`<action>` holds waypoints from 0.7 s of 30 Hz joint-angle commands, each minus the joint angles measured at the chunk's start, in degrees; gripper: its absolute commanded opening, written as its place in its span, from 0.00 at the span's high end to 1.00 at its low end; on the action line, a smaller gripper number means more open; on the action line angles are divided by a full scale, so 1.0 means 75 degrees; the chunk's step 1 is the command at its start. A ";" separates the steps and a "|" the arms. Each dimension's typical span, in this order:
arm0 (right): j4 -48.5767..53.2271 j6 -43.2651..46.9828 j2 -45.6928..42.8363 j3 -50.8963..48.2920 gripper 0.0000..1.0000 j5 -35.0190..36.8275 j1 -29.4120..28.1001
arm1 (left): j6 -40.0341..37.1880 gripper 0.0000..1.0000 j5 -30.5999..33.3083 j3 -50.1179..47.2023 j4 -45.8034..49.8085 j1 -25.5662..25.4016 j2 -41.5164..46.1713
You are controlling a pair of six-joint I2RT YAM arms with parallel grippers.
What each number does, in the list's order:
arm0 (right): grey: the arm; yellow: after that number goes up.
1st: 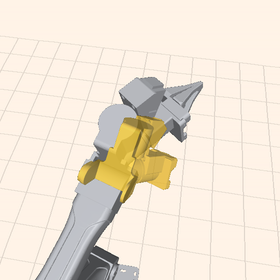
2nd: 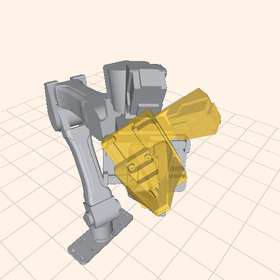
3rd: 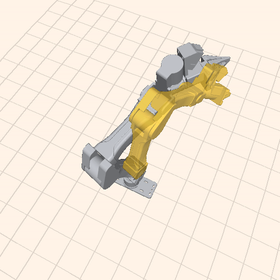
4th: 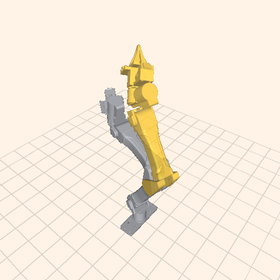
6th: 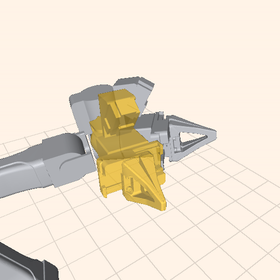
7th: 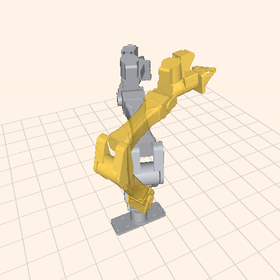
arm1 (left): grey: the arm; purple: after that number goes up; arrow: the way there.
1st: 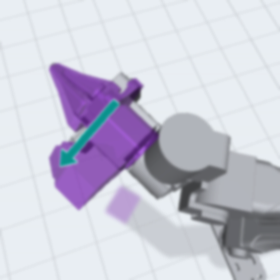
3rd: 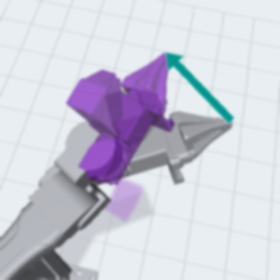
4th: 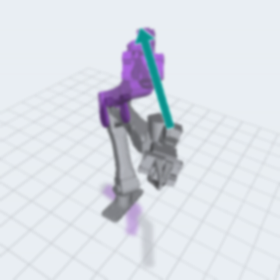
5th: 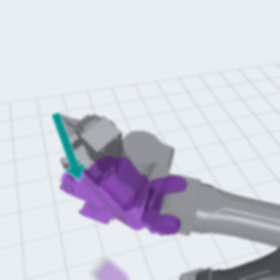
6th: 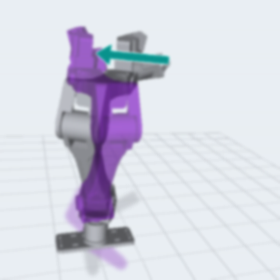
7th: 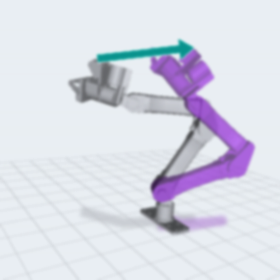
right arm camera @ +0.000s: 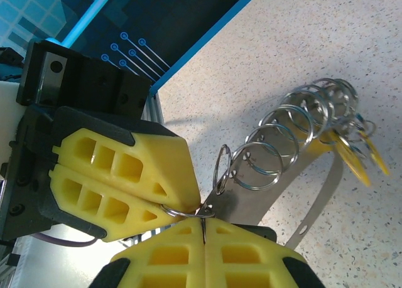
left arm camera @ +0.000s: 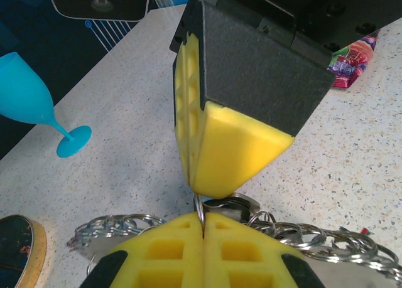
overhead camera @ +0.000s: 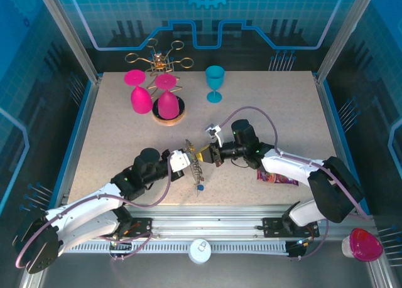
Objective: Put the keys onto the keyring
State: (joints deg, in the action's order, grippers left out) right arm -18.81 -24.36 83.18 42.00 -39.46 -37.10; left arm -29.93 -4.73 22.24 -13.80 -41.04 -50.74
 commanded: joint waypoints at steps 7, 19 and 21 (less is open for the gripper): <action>-0.0267 -0.0179 0.0275 0.0328 1.00 0.0635 -0.0008 | 0.0065 1.00 -0.0676 0.0017 -0.0477 -0.0045 0.0060; -0.0718 -0.0994 0.0885 0.0608 1.00 0.0410 0.0008 | -0.0039 1.00 -0.0593 -0.0063 -0.0605 -0.0038 0.0106; -0.0873 -0.1053 0.0826 0.0456 1.00 0.0325 0.0045 | -0.0063 1.00 -0.0454 -0.0082 -0.0606 -0.0037 0.0141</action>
State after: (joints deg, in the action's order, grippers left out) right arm -21.37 -30.22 89.17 45.34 -35.59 -37.06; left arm -29.98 -7.77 22.24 -14.94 -41.21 -50.72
